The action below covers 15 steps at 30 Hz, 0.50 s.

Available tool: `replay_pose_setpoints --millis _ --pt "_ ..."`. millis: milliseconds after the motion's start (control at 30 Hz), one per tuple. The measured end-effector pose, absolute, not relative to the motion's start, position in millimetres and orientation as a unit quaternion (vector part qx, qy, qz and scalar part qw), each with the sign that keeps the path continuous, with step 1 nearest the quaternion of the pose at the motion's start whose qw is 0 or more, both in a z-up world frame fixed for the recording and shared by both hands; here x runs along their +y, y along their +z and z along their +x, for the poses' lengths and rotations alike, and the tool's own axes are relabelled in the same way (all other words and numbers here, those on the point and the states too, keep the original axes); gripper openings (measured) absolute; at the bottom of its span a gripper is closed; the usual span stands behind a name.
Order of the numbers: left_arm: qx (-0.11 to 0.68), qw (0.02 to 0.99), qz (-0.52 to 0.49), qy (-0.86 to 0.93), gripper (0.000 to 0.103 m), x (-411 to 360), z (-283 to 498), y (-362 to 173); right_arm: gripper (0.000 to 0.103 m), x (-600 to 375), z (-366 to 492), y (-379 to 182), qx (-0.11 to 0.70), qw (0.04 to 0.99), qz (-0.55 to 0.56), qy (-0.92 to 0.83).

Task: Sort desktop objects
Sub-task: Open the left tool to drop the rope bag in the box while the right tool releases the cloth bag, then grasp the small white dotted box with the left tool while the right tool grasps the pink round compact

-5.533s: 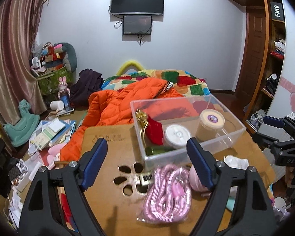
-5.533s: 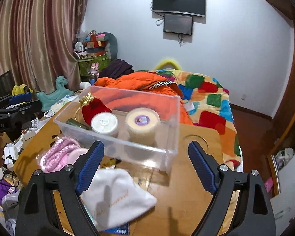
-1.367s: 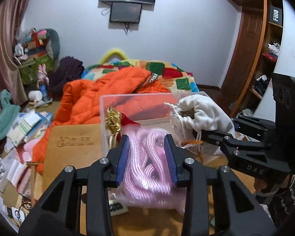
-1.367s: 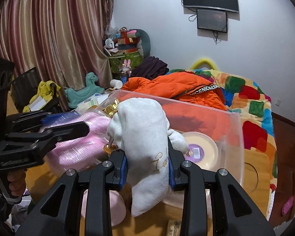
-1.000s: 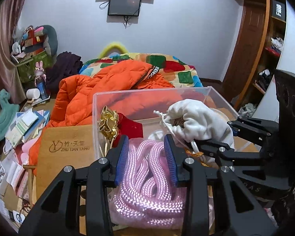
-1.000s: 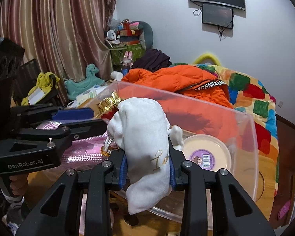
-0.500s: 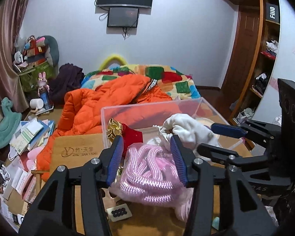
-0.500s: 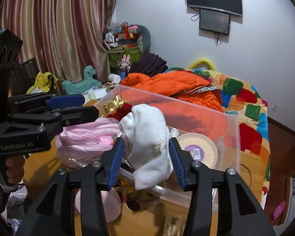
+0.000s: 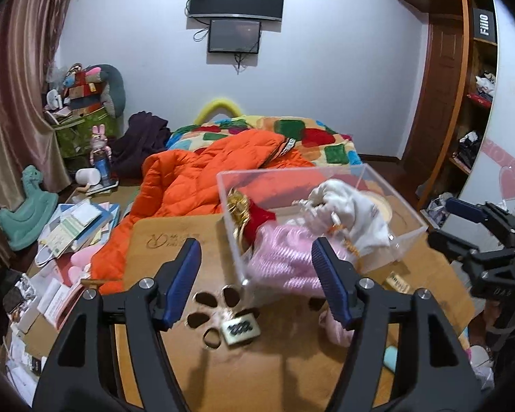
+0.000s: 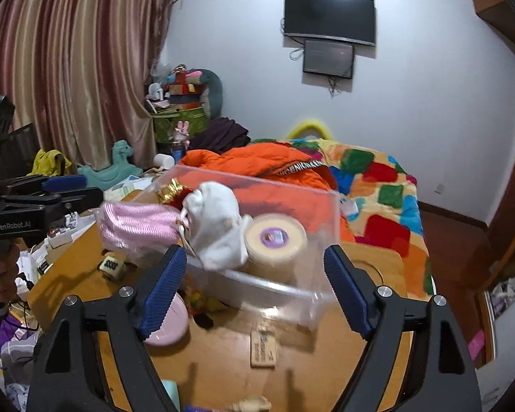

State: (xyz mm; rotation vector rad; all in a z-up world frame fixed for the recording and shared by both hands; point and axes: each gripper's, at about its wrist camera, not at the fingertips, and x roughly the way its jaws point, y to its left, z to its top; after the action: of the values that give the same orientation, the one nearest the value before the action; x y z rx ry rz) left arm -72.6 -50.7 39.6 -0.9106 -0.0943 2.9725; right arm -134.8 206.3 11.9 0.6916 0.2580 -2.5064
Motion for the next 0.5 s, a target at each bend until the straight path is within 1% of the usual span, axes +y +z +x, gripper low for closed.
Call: replay_pose_setpoints --millis 167,500 --pt "-0.032 0.002 -0.314 0.949 0.067 -56.0 -61.3 22.0 0.080 213.5 -125.2 1.4 0.086 0.256 0.273 -0.924" --pt "-0.035 -0.009 -0.371 0.928 0.067 -63.0 -61.2 -23.1 0.080 194.4 -109.8 -34.2 0.076 0.290 0.315 -0.901"
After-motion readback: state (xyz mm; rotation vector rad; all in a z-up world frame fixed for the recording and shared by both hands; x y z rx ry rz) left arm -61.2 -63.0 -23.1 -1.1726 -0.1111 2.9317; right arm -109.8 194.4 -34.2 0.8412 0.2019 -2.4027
